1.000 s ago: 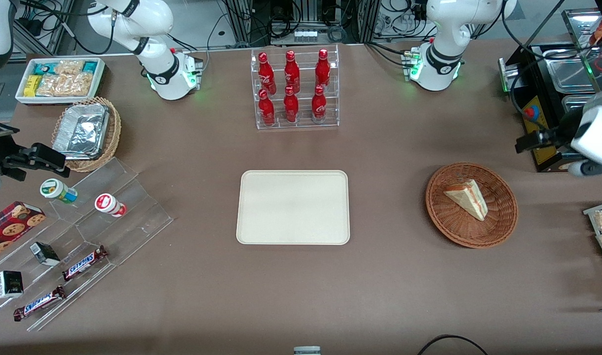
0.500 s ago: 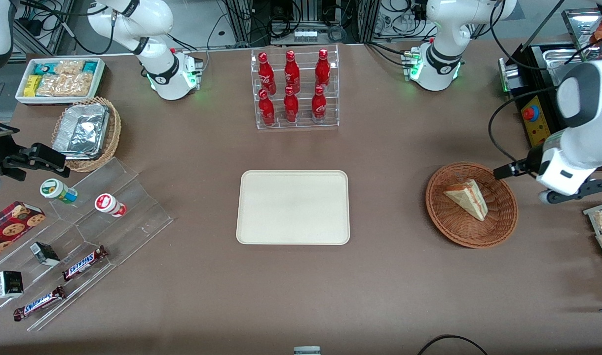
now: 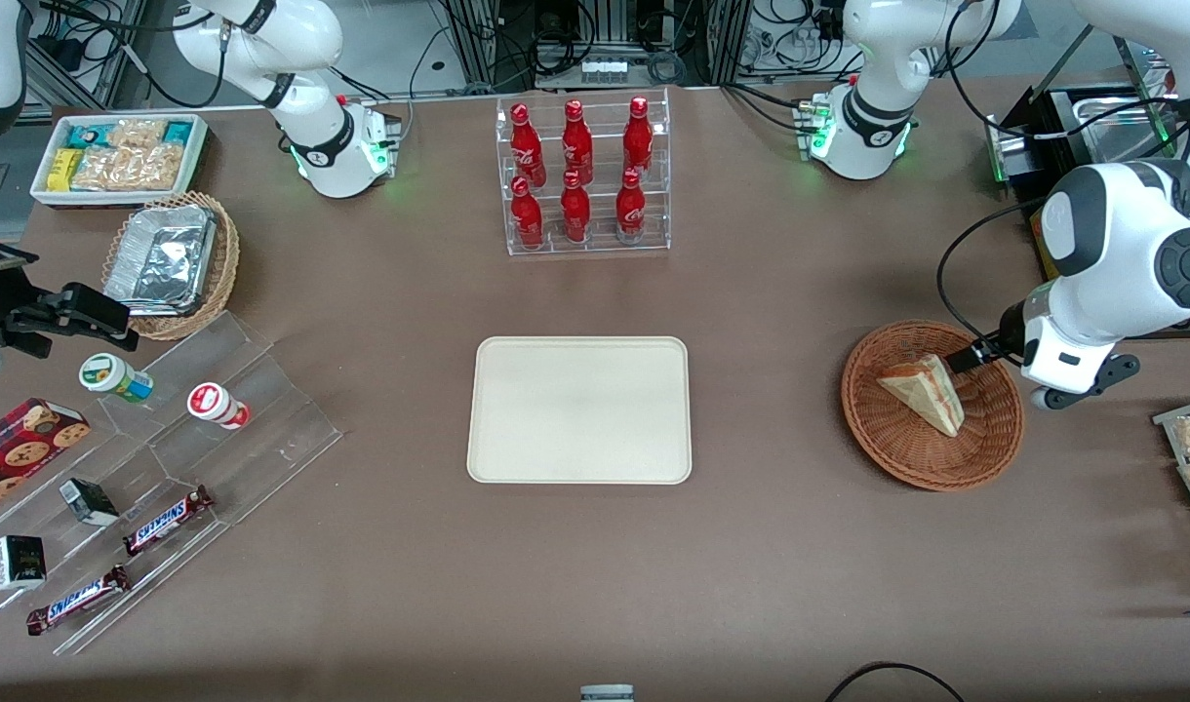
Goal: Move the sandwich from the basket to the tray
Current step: 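Lower the open left gripper over the sandwich in the basket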
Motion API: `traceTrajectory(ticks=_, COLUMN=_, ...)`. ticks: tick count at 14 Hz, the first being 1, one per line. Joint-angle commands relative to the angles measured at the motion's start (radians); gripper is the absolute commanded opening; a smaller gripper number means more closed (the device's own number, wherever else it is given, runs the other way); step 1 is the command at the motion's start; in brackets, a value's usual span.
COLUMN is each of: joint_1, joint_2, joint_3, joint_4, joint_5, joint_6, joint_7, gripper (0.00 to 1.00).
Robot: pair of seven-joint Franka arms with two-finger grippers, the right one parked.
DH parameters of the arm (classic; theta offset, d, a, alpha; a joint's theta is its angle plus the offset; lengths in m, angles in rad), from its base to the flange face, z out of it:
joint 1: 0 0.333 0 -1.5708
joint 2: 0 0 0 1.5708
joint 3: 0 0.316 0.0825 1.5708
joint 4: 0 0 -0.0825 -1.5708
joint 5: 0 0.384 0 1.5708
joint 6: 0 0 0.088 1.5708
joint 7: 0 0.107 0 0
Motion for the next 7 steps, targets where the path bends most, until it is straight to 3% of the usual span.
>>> traceTrajectory(ticks=1, joint_1=0.012, joint_2=0.039, joint_3=-0.008, joint_4=-0.027, joint_5=-0.014, joint_6=0.099, joint_7=-0.095, gripper=0.99)
traceTrajectory(ticks=7, joint_1=0.000, joint_2=0.131, joint_3=-0.010, joint_4=-0.087, joint_5=-0.014, joint_6=0.275, joint_7=-0.216, gripper=0.98)
